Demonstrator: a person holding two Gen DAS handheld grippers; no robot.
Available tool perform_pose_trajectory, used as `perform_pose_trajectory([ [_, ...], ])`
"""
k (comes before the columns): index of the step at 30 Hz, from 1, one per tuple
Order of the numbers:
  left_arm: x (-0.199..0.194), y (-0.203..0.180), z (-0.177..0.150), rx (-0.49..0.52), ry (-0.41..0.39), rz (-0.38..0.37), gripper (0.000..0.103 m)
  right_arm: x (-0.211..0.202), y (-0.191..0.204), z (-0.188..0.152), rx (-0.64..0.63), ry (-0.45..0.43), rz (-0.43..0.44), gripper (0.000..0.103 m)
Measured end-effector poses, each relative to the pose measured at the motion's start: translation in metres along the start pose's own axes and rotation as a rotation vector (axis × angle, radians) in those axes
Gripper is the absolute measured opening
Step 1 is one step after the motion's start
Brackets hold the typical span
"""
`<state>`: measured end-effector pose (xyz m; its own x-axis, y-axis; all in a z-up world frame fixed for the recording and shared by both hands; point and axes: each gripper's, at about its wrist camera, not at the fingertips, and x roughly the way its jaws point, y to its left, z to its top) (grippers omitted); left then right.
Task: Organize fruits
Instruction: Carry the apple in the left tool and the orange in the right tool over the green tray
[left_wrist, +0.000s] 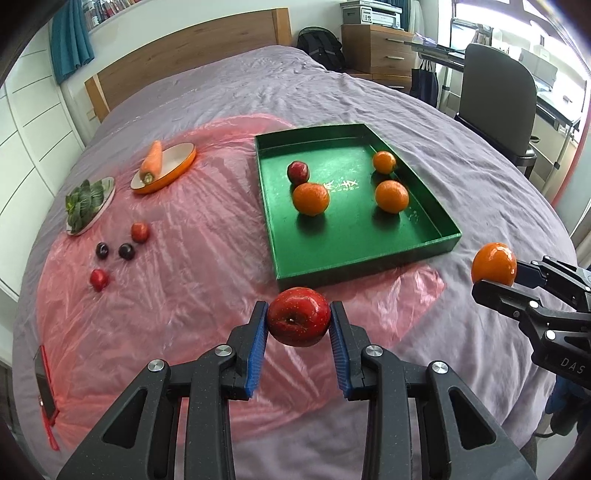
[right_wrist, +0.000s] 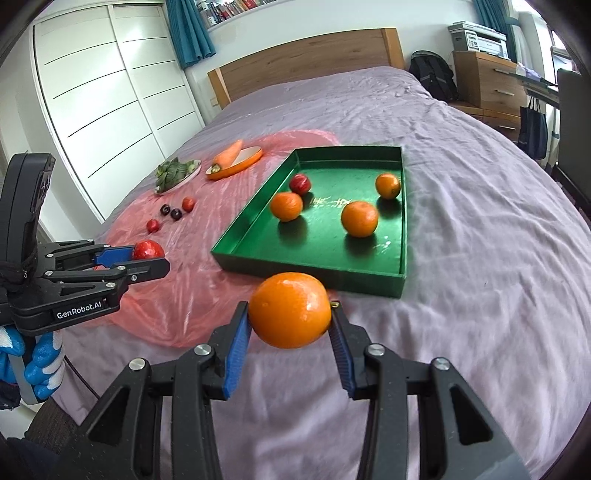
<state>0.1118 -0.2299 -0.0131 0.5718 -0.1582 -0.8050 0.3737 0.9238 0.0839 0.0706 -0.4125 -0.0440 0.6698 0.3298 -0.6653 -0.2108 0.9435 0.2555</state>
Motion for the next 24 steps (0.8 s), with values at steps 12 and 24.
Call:
perform_pose_trajectory([
  [12,0.053,0.005,0.042,-0.039,-0.003,-0.078,0.028,0.046,-0.019,0.048,-0.03,-0.016,-0.016,0.067],
  [24,0.096,-0.019,0.073,-0.019,0.0,-0.178,0.028,0.106,-0.036,0.108,-0.118,0.002,-0.027,0.067],
])
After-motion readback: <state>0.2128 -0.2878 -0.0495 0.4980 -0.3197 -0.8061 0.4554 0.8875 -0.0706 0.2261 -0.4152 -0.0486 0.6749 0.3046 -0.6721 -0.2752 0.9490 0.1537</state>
